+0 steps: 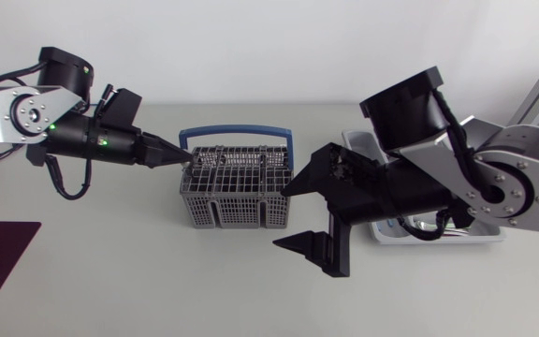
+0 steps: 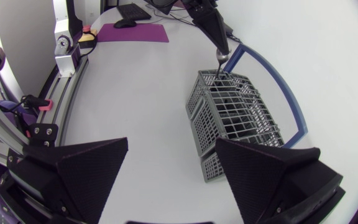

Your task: Unload the cutlery basket into the drawer organizer.

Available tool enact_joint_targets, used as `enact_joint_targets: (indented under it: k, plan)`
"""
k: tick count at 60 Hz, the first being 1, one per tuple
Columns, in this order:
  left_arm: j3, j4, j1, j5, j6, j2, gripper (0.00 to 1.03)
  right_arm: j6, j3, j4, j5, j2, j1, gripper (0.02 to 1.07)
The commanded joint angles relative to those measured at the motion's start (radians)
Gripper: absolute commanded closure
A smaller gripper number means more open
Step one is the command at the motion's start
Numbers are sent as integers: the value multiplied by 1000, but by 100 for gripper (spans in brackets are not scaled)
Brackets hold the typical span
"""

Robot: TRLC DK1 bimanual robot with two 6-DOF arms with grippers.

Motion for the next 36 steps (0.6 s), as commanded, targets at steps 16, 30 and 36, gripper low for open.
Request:
enact_joint_targets:
  k: [16, 30, 36]
  plan:
    - [-36, -11, 12, 90, -59, -184, 89, 35, -21, 1, 17, -56, 18, 6]
    - [-25, -81, 3, 151, -64, -287, 89, 38, -34, 12, 17, -134, 18, 6]
    - [-22, -107, -14, 184, -59, -325, 89, 43, -26, 6, 7, -151, 15, 6]
